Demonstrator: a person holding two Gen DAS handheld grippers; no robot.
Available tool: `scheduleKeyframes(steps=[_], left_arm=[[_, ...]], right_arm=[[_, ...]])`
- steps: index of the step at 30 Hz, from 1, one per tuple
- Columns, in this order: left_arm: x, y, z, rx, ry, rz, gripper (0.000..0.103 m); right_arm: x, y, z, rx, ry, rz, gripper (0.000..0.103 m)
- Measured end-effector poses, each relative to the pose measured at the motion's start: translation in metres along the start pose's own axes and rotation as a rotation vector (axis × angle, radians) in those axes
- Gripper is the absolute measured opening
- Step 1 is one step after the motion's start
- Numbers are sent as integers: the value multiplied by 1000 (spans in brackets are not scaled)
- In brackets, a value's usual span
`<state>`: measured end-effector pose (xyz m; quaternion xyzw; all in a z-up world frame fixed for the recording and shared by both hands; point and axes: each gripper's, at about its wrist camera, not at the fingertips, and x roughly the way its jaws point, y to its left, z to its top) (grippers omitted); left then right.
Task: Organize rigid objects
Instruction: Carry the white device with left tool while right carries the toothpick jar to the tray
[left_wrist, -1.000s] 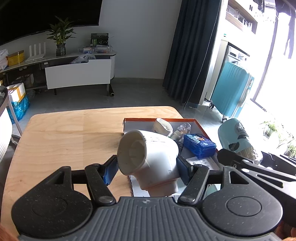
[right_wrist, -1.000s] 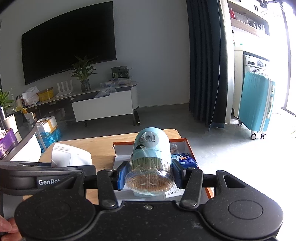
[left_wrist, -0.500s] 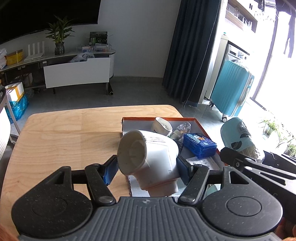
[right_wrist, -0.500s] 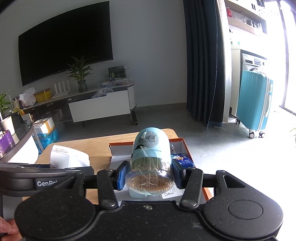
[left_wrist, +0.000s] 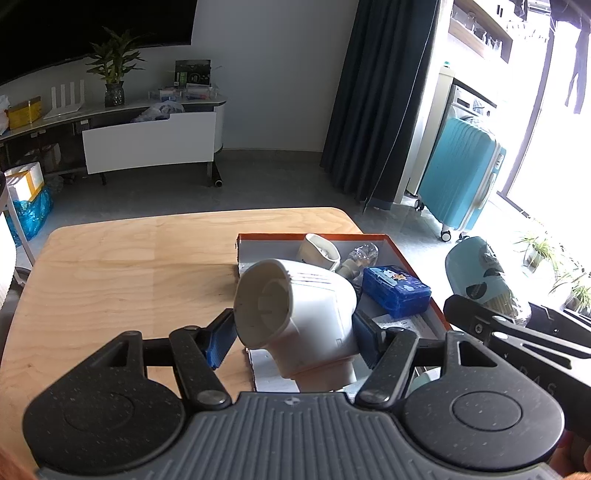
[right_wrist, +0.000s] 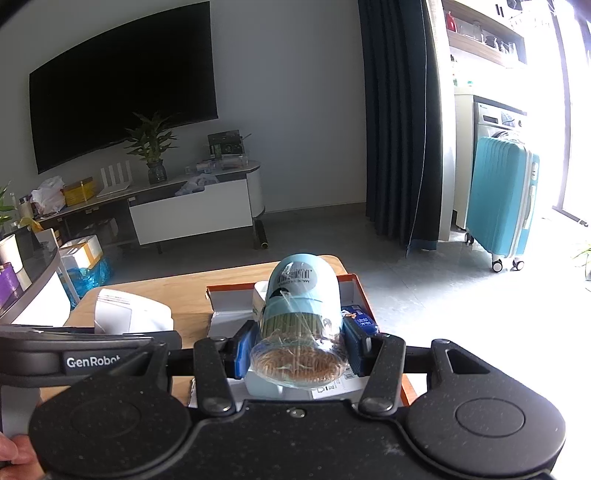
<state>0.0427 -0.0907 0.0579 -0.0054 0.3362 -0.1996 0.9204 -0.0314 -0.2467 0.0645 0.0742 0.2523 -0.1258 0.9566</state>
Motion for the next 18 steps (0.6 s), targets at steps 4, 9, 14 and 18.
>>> scheduleKeyframes(steps=[4,9,14,18], left_arm=[[2,-4,1,6,4,-7,68],[7,-6,4,13,6,-14,68],[9,-10,6,19,6,-19,68],[11,-13,6,24,10,-23,68]], right_arm=[[0,-2,-1,6,0,-10,60],[0,-3,0,15,-2,-22,59],[0,-4,-1,23,-2,-33,60],[0,-4,-2,27,1,-34,60]])
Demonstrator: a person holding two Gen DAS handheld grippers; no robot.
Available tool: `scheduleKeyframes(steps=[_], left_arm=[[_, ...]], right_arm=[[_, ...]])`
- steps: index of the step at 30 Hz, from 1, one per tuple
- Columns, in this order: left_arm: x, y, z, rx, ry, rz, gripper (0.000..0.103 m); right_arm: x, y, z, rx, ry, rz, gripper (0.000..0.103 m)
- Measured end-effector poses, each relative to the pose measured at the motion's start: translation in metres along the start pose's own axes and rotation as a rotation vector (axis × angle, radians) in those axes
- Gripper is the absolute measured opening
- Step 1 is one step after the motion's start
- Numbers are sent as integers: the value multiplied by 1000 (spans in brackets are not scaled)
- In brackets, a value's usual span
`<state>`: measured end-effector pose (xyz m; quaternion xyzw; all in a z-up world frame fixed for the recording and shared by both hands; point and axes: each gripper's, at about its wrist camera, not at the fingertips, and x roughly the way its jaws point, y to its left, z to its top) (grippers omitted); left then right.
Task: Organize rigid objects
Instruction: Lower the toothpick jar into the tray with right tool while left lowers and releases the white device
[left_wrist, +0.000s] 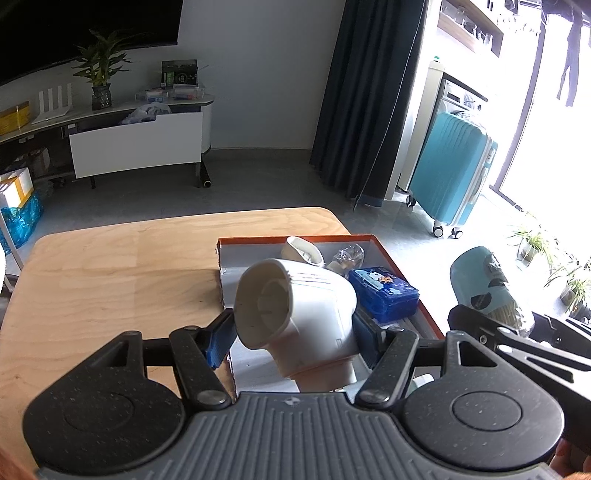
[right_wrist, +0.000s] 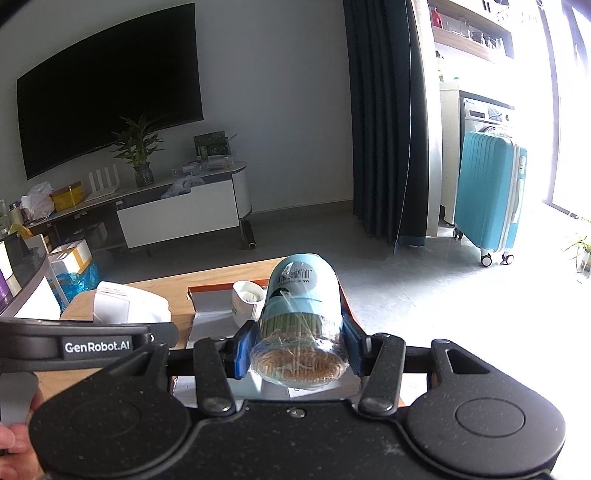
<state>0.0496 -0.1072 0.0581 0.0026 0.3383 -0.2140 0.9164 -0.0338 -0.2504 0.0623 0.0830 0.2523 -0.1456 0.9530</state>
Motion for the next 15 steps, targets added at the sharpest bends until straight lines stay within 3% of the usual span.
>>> scheduleKeyframes(steps=[15], left_arm=[[3,-5,1,6,3,-2,68]], right_arm=[[3,0,1,1,13,6,60]])
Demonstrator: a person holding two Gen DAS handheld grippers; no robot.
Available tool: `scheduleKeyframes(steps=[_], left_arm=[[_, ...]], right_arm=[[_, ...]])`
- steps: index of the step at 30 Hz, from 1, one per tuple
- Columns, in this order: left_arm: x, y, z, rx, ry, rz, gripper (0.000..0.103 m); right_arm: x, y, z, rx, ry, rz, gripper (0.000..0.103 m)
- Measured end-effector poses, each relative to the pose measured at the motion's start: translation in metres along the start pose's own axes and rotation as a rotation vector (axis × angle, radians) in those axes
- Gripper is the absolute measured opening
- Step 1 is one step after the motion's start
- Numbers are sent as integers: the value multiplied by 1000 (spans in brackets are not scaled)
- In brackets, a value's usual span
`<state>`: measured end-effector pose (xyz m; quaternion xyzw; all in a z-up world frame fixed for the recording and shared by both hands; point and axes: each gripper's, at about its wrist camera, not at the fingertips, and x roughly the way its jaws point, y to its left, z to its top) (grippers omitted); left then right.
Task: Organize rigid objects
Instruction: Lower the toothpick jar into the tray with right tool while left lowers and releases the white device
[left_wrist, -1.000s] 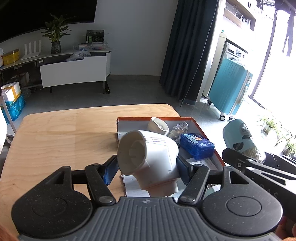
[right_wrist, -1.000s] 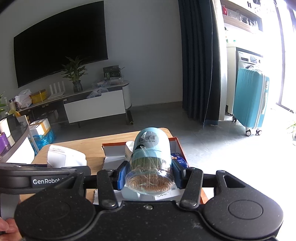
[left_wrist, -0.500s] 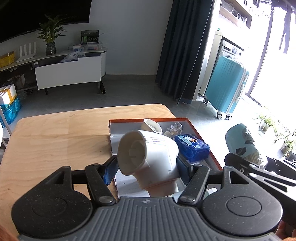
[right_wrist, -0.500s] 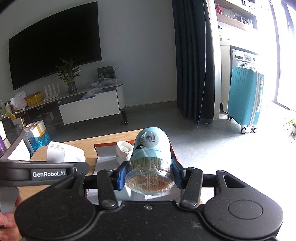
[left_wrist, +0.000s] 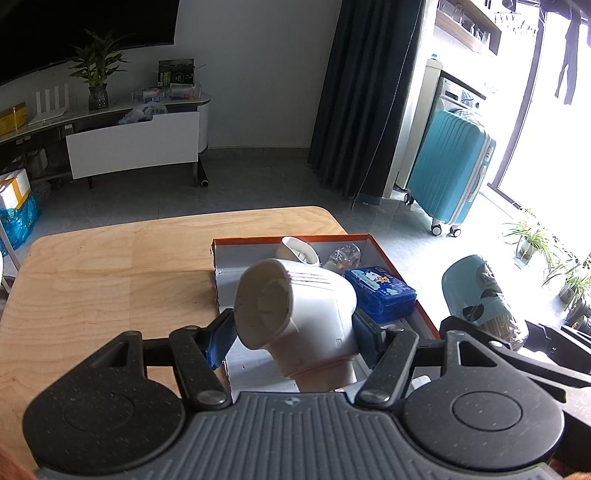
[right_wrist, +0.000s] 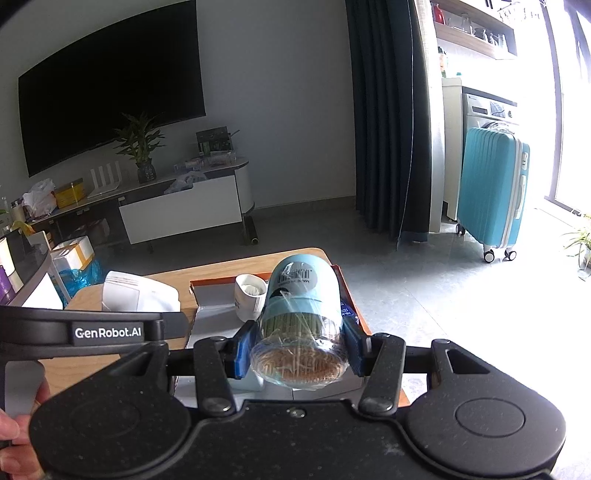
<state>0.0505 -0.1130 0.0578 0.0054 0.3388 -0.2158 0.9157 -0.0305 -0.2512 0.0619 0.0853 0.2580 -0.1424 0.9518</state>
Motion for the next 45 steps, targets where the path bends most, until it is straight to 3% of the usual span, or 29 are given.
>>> scheduleKeyframes(steps=[45], left_arm=[[22,-1,4,-5,43,-6,68]], right_arm=[[33,0,-10,5,87,42,60]])
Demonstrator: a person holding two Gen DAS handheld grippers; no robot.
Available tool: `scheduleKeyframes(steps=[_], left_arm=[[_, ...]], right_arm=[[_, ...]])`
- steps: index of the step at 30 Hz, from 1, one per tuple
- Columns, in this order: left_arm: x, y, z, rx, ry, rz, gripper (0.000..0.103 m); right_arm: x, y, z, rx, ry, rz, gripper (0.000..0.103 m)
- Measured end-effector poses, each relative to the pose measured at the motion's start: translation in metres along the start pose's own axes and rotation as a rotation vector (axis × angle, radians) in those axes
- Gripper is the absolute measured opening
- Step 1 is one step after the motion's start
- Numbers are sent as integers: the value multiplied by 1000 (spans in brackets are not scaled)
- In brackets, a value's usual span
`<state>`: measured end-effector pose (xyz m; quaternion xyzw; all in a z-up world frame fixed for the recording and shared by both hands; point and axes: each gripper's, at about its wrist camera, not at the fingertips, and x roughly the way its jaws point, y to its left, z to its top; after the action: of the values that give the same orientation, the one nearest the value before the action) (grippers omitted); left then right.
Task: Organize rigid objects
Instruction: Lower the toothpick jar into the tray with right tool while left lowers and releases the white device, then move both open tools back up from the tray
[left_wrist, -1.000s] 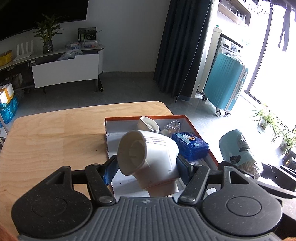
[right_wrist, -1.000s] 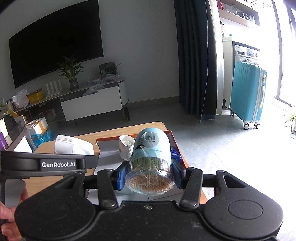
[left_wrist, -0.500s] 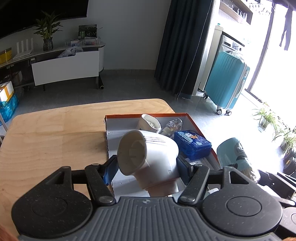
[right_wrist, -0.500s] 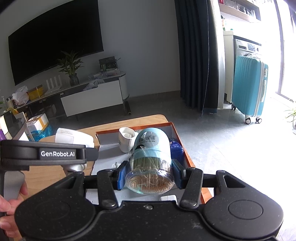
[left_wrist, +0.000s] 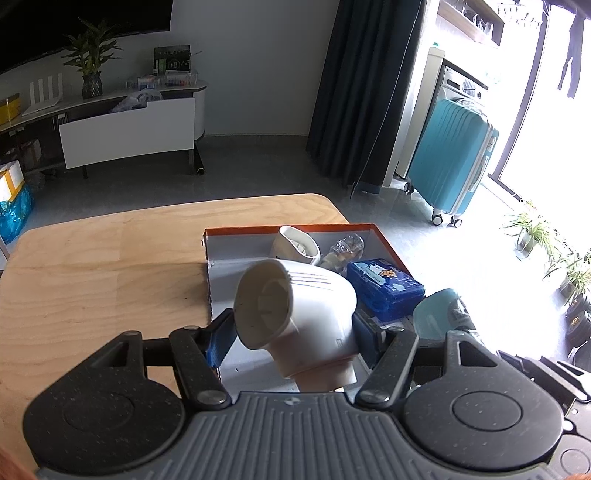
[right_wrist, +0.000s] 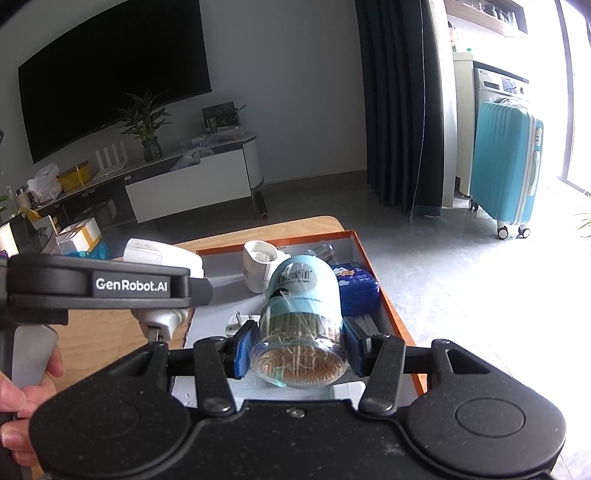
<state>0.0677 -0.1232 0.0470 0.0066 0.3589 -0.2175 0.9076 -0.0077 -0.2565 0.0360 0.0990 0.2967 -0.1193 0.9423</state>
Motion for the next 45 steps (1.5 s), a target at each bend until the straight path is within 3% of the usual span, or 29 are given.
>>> scheduleKeyframes(steps=[10,12,16,26,33,45], left_arm=[[9,-4,6,7,7,-1,68],[12,-7,7,12,7,-4,68],[18,-12,11,24,10,-11,68],[42,-24,18,42,49,-39,68],[59,-38,23,64,71,-64,69],[17,-25,21,27,17,-43,74]], right_arm=[[8,1,-5,-9,20,33,61],[6,-2,-4,4,9,45,67],[-2,-8,-5,15,-32,54,67],[-14,-28,-4,52,-85,-46,66],[-21,-34,-5,58,-94,-56,66],[-42,-29,-6,45,-127,-56,66]])
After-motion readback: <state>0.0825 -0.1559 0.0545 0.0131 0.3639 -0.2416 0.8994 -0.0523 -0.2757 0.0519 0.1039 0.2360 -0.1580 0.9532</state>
